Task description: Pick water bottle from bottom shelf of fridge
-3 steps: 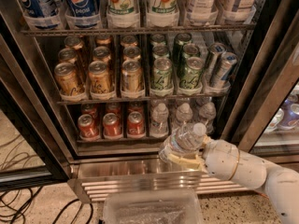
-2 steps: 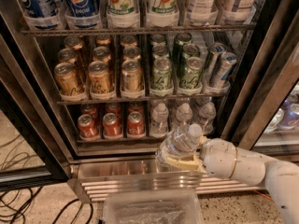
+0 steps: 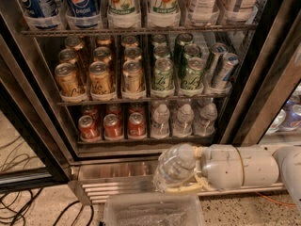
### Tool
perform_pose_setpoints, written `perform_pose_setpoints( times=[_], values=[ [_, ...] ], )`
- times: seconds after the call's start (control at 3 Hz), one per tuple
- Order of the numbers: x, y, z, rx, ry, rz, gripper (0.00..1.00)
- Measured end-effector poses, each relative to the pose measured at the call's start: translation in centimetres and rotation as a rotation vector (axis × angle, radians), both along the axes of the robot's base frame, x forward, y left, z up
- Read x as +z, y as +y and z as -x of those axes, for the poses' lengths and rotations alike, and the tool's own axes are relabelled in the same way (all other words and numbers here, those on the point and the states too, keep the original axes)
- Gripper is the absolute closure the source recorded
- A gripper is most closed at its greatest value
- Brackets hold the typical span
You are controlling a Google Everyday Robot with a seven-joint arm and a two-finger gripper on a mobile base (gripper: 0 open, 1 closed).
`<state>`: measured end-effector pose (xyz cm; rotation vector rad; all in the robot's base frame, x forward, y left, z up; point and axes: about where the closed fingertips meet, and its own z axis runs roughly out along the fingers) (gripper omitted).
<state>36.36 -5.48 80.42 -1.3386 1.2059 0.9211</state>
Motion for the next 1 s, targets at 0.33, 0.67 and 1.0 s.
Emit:
perform_pose_setpoints(
  times=[0.33, 0.67, 1.0],
  values=[
    [1.3, 0.6, 4.2, 0.063, -0.045, 0.073, 1.0],
    [3.5, 0.9, 6.7, 0.03, -0.145, 0.086, 1.0],
    [3.8, 0.9, 6.9, 0.024, -0.153, 0.085, 1.0]
  ],
)
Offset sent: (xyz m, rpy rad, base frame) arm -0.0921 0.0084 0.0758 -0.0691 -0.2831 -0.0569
